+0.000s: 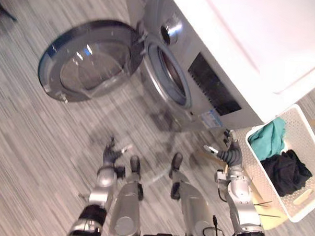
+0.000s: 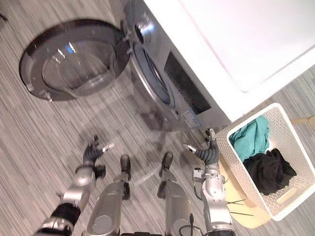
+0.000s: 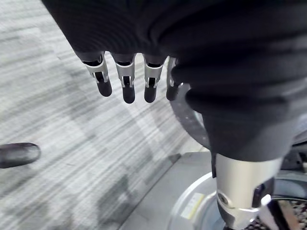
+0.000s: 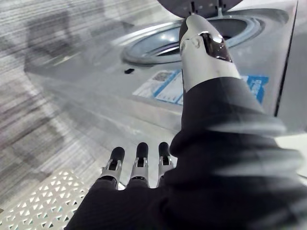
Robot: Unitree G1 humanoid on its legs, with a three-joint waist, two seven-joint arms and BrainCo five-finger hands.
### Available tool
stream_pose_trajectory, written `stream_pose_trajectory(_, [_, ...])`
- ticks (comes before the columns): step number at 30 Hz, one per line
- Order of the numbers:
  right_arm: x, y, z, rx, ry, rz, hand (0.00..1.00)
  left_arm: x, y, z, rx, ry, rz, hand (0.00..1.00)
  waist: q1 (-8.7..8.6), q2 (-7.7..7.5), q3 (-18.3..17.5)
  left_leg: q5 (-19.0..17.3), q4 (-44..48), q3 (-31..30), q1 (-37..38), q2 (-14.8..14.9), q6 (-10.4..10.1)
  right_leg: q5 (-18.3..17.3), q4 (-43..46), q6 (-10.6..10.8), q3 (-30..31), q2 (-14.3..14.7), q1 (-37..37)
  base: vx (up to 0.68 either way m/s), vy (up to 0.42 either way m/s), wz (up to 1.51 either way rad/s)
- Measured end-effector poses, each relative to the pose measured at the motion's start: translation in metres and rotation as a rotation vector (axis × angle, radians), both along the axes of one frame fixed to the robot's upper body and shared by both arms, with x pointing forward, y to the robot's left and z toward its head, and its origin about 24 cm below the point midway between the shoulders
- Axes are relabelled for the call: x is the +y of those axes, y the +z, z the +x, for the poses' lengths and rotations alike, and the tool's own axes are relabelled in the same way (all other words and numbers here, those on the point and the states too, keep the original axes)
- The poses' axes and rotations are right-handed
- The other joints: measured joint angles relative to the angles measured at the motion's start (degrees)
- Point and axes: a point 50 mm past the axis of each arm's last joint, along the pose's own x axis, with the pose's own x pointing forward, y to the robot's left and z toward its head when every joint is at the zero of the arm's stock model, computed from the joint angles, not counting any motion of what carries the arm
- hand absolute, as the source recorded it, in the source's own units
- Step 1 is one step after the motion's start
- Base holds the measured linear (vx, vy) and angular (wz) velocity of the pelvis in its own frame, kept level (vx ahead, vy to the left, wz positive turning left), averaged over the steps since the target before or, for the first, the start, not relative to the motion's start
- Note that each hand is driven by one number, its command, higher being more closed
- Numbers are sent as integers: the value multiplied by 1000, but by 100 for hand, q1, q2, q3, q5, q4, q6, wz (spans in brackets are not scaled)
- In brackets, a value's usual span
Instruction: Pick up the laundry basket with both hands and put the clothes into the washing machine.
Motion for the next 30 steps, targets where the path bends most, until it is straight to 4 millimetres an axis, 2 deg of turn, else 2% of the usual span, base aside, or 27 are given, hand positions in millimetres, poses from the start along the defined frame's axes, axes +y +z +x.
stream_pose_trajectory(1, [0,0,1,4,1,-6,0,4,-4,-5,24,15,3,0,-33,8,-16,-55,44,303,145,114,54,-344,29,-181,-580,-98,55,5,23,-169])
stream_pose_trajectory(2, [1,-3,0,18,1,-9,0,7,-9,-13,61,17,8,0,-47,21,-38,-99,36,687,378,339,5,-620,327,-369,-1487,-248,104,16,32,-175])
stream_pose_trajectory(3, [1,-7,0,35,-1,-15,0,13,-12,-19,93,21,26,0,-54,1,-55,-178,45,963,597,475,-91,-725,727,-522,-2159,-436,140,52,-1,-182])
stream_pose_trajectory(4, [2,-9,-2,46,-2,-19,0,20,-18,-30,144,35,41,0,-79,-99,-185,-305,171,1305,785,573,-174,-888,1238,-692,-2701,-668,232,72,-37,-138])
stream_pose_trajectory(5, [2,-11,-4,53,-5,-17,0,23,-22,-37,172,37,51,0,-102,-182,-254,-404,279,1446,887,589,-242,-954,1333,-542,-2839,-748,338,82,-91,-168])
stream_pose_trajectory(6, [0,-11,-4,53,-14,-23,0,22,-29,-47,225,37,51,0,-123,-153,-300,-560,543,1727,1108,792,-320,-895,1239,-369,-2521,-518,397,63,-94,-137])
stream_pose_trajectory(8, [-2,-8,-5,42,-20,-25,0,18,-34,-54,257,36,31,0,-134,-135,-384,-569,606,2027,1350,933,-326,-940,1157,-366,-2085,-251,366,100,-159,-148])
stream_pose_trajectory(10, [-5,-6,-7,32,-31,-32,0,5,-38,-54,260,27,-11,0,-198,-80,-395,-561,1153,2061,1358,1207,-316,-1095,1261,-452,-1911,-118,354,96,-160,-97])
stream_pose_trajectory(11, [-8,-7,-10,39,-32,-45,0,-4,-40,-54,264,25,-36,0,-243,-17,-365,-485,1762,1855,1273,1475,-192,-1137,1297,-477,-1791,-8,456,75,-117,-50])
stream_pose_trajectory(12, [-9,-7,-10,42,-33,-53,0,-8,-42,-56,268,24,-47,0,-267,1,-358,-388,2105,1685,1182,1586,-33,-1149,1294,-487,-1739,36,525,94,-128,-56])
stream_pose_trajectory(13, [-11,-5,-9,37,-35,-74,0,-13,-43,-56,271,19,-61,0,-268,24,-349,-223,2770,1120,838,1714,296,-1178,1261,-522,-1618,85,650,94,-86,-46])
stream_pose_trajectory(14, [-14,0,-7,17,-41,-109,0,-14,-41,-53,252,18,-65,0,-267,39,-346,-399,3033,410,515,1521,140,-1191,1246,-525,-1485,81,720,97,-70,-48])
stream_pose_trajectory(15, [-15,3,-6,7,-39,-127,0,-14,-41,-54,249,19,-65,0,-253,48,-346,-493,3018,70,403,1336,26,-1189,1220,-525,-1408,80,752,110,-28,-51])
stream_pose_trajectory(16, [-17,7,-3,-7,-35,-162,0,-15,-41,-54,250,15,-68,0,-203,97,-342,-639,2775,-581,240,956,-156,-1163,1143,-513,-1281,81,813,117,10,-58])
stream_pose_trajectory(17, [-22,9,-3,-12,-38,-201,0,-17,-42,-53,249,13,-78,0,-130,150,-350,-695,2242,-1027,194,587,-231,-1125,1049,-470,-1152,85,880,123,30,-55])
stream_pose_trajectory(18, [-24,10,-2,-12,-36,-220,0,-18,-42,-54,251,5,-77,0,-112,181,-353,-694,1930,-1188,201,438,-231,-1100,988,-452,-1112,89,917,127,70,-38])
stream_pose_trajectory(20, [-34,15,4,-13,-29,-290,0,-20,-43,-55,253,-2,-84,0,-100,365,-357,-567,645,-1540,261,89,-354,-985,923,-381,-1019,116,956,113,116,-28])
stream_pose_trajectory(21, [-36,16,7,-13,-27,-308,0,-21,-43,-56,256,-2,-85,0,-90,421,-357,-409,405,-1556,263,71,-380,-968,933,-350,-989,142,954,102,158,-38])
stream_pose_trajectory(22, [-39,16,11,-2,-26,-334,0,-18,-43,-56,255,0,-79,0,-1,402,-355,-215,331,-1508,324,-4,-266,-923,906,-257,-861,117,950,110,158,-25])
stream_pose_trajectory(25, [-48,20,19,3,-12,-404,0,-17,-43,-57,258,-11,-73,0,28,405,-355,-132,102,-1509,337,-250,-138,-816,655,-82,-868,-68,994,97,183,8])
stream_pose_trajectory(27, [-47,25,36,0,25,-462,0,-15,-43,-57,260,-22,-78,0,51,405,-336,-35,-40,-1527,198,-430,-11,-746,597,22,-898,-226,841,68,179,23])
stream_pose_trajectory(30, [-41,38,68,-18,58,-525,0,-13,-41,-51,249,-30,-69,0,130,456,-79,60,-85,-1533,15,-570,59,-659,595,100,-908,-360,658,12,122,9])
